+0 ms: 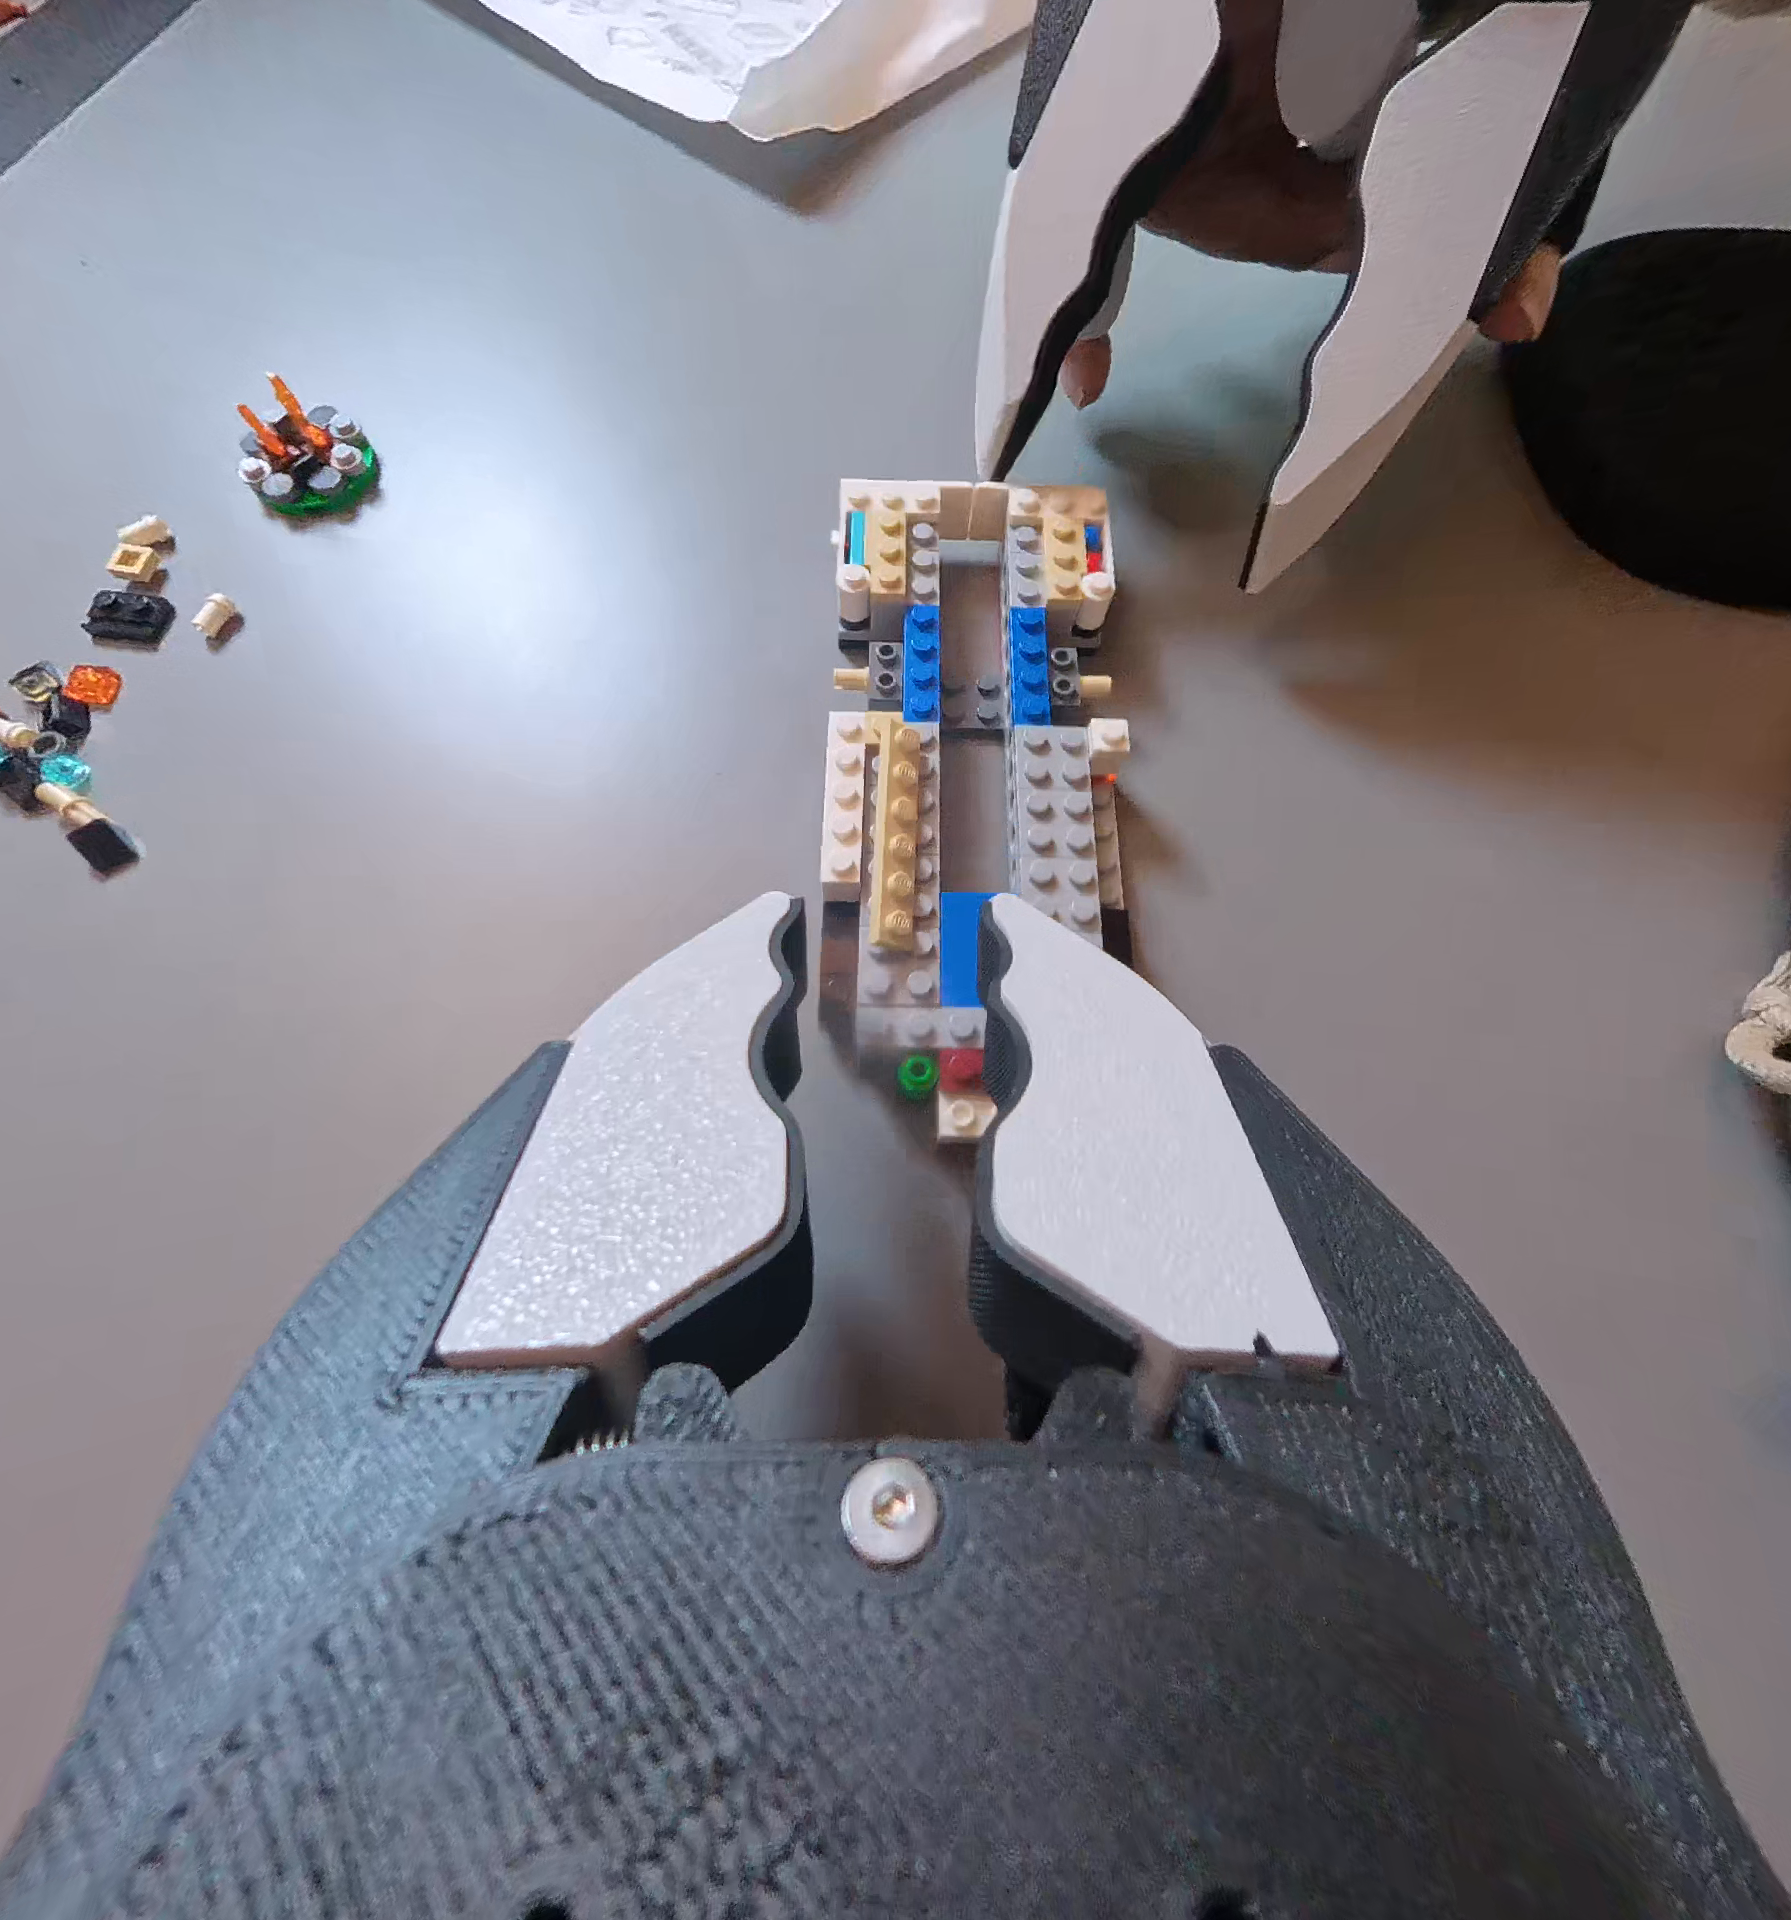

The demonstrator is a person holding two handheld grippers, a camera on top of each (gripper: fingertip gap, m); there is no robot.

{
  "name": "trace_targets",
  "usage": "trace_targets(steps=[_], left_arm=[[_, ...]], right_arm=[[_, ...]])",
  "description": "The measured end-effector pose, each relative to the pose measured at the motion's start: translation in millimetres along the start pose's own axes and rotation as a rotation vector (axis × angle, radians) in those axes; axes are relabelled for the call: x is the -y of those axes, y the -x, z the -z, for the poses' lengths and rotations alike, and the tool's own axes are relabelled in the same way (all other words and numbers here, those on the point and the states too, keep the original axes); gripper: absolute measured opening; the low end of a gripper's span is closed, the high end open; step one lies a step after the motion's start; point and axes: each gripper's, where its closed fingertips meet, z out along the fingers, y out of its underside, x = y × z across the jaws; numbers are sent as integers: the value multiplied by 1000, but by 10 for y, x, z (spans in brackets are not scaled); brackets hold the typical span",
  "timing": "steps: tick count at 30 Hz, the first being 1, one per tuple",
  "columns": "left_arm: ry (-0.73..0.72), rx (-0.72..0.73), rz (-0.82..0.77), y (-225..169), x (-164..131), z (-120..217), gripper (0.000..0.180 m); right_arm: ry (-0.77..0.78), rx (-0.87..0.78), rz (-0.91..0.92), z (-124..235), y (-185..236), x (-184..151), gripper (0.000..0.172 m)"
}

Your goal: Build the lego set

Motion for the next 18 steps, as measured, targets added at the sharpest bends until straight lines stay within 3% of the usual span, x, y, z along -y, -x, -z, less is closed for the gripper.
trace_targets(steps=[4,8,18], left_arm=[[25,10,-33,-24,18,-32,23],[69,37,-74,6,-12,-69,16],[112,29,-84,13,-45,-91,7]], right_arm=[[-68,-42,33,62,-148,61,69],[-42,-37,109,-41,-328,25,81],[3,28,196,-162,-272,48,71]])
